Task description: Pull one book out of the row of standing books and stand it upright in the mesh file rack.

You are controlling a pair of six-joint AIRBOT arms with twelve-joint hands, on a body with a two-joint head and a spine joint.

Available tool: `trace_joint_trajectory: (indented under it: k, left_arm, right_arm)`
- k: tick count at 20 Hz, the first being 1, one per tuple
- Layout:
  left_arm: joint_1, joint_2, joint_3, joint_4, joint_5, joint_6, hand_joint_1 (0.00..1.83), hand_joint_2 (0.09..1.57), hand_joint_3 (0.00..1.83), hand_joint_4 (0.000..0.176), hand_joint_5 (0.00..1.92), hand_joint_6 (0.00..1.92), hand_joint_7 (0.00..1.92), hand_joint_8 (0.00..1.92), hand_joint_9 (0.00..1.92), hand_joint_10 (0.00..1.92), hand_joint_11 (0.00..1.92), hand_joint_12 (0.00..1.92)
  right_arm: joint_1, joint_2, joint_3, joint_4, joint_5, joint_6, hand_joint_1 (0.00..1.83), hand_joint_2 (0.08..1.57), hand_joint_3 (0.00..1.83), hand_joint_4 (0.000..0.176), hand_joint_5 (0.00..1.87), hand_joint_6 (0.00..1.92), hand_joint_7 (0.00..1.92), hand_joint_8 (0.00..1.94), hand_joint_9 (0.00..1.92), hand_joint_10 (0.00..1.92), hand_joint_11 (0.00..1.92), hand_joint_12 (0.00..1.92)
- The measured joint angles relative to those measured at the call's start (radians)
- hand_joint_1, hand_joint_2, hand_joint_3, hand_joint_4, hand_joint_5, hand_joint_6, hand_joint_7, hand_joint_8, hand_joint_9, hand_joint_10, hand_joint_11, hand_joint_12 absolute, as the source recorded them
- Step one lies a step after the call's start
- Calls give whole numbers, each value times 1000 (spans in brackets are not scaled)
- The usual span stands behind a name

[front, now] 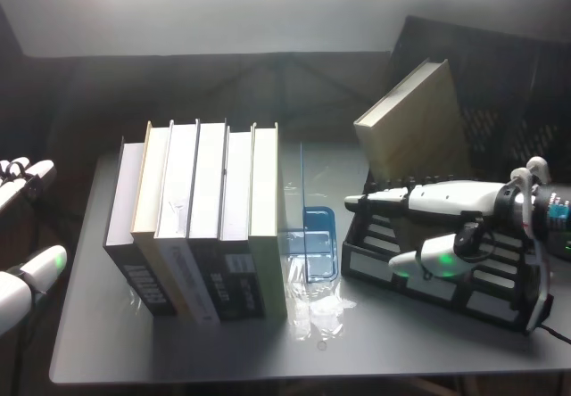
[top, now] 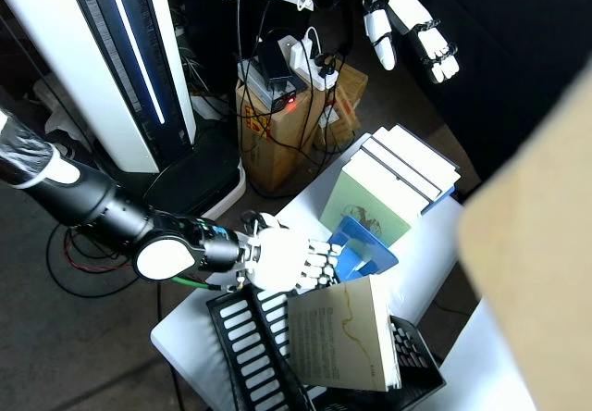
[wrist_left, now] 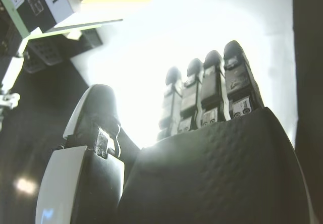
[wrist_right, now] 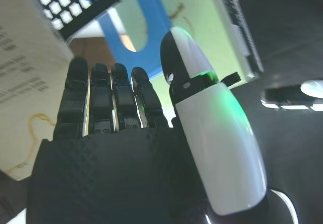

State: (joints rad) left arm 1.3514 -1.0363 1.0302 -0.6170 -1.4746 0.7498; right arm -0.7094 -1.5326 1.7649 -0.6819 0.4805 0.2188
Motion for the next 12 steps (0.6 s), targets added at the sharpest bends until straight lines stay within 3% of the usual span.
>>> trace_joint_trajectory:
  k: [1,2,3,4,6,7,8,10,11,12]
  left_arm:
    - [0,0,0,0,0,0,340,1462,0,32,118,0,64,3,21,4,22,30]
    - [0,0,0,0,-1,0,361,1458,1,29,119,0,60,0,4,0,4,73]
    - [0,0,0,0,-2,0,352,1456,0,38,115,0,57,0,0,0,0,24]
    - [0,0,-1,4,-6,0,359,1451,0,33,127,4,72,5,9,3,0,1]
    - [0,0,-1,12,-11,0,366,1449,0,34,132,5,77,6,30,12,0,0]
    - [-1,0,-1,20,-15,-1,389,1446,0,36,134,4,75,3,36,12,25,15]
    - [-3,0,-1,28,-15,0,389,1447,0,33,130,1,73,2,36,11,4,2]
    - [-19,5,-1,46,-10,0,417,1444,0,24,132,2,80,3,34,8,0,0]
    - [-27,7,0,54,-11,0,410,1441,0,34,129,1,87,4,43,9,0,0]
    - [-35,8,2,69,-11,1,384,1440,0,43,117,0,92,4,55,11,0,0]
  right_arm:
    - [0,19,-26,-3,13,-1,787,1296,0,31,0,0,0,0,0,0,7,4]
    - [0,45,-61,-8,34,-9,745,1277,0,1,0,0,0,0,0,0,1,0]
    - [0,74,-101,-9,51,-29,735,1275,0,2,0,0,0,0,0,0,0,0]
    - [0,103,-143,-9,65,-53,706,1266,0,0,0,0,0,0,0,0,0,0]
    - [0,161,-226,2,92,-121,681,1236,0,44,0,0,0,0,0,0,0,0]
    - [0,186,-264,30,97,-183,695,1241,0,6,0,0,0,0,0,0,0,0]
    - [0,213,-301,58,105,-228,707,1246,0,0,0,0,0,0,0,0,0,0]
    - [0,287,-381,125,144,-339,586,1259,0,0,0,0,0,0,0,0,0,0]
    - [0,319,-412,162,157,-384,616,1261,0,0,0,0,0,0,0,0,29,17]
    - [0,355,-445,194,171,-437,634,1250,7,14,0,0,0,0,0,0,5,235]
